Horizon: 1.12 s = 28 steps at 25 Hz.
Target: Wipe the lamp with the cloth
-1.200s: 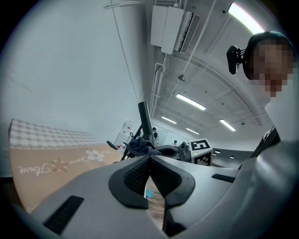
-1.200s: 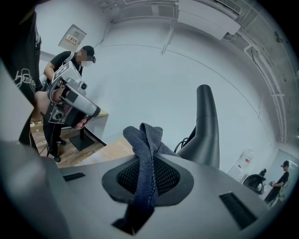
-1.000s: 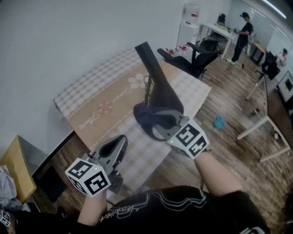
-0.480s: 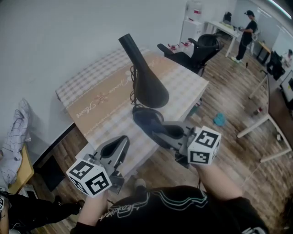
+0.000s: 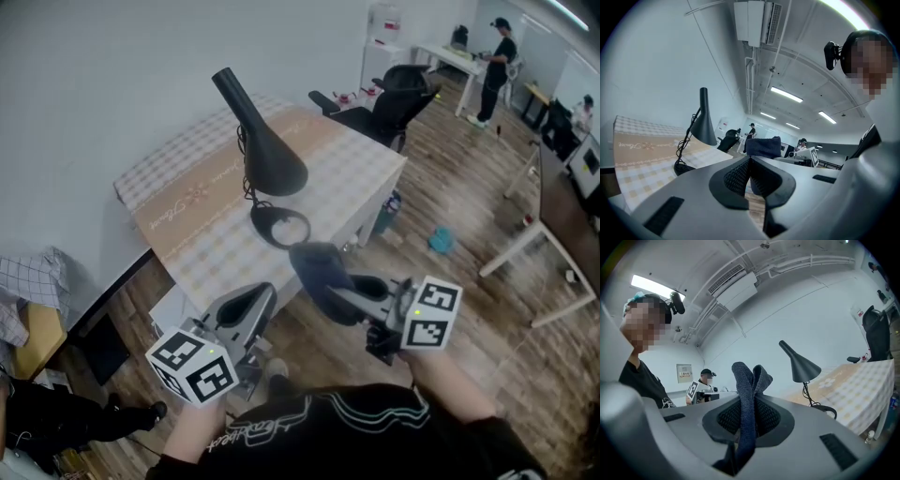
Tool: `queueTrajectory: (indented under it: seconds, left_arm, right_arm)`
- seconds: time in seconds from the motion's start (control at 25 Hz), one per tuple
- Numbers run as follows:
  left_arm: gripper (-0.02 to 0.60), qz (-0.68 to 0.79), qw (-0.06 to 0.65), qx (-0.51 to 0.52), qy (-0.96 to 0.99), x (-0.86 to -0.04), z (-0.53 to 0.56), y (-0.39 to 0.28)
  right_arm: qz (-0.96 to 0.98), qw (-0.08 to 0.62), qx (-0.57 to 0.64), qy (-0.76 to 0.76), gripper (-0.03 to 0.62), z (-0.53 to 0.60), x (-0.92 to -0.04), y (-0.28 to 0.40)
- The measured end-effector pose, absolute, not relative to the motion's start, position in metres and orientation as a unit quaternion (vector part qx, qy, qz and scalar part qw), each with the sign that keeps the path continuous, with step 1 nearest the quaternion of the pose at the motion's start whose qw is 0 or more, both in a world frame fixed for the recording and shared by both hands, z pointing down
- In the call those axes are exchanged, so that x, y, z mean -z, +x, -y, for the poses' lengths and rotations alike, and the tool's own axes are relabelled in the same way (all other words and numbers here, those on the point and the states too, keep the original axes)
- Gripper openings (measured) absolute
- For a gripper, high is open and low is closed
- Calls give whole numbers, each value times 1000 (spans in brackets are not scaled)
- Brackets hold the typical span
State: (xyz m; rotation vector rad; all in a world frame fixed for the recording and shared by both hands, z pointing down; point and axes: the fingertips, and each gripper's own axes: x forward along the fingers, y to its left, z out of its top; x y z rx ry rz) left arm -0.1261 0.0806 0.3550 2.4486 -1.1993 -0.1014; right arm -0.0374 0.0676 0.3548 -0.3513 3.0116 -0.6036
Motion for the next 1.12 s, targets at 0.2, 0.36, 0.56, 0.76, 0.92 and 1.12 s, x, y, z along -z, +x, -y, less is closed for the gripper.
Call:
queueTrajectory:
  seconds: [0.2, 0.36, 0.56, 0.76, 0.92, 1.12]
  left_arm:
    - [0, 422, 186, 36, 886, -341, -108, -98]
    - [0, 420, 178, 36, 889, -336, -122, -85]
    - [0, 416, 169, 37, 893, -329, -136, -73]
    - [0, 411, 164, 37, 896, -324, -145, -65]
    - [0, 408, 164, 36, 897, -327, -149, -61]
    - [0, 407, 161, 36, 898, -323, -152, -56]
  right_arm:
    - [-973, 34, 197, -118, 49, -95, -349, -10]
    - [-972, 48, 196, -123, 49, -109, -344, 5]
    - [-971, 56, 194, -125, 49, -124, -337, 16]
    - [-971, 59, 191, -129, 49, -132, -333, 23]
    - [-971, 61, 191, -131, 49, -137, -333, 27]
    - [-971, 63, 190, -131, 49, -141, -330, 32]
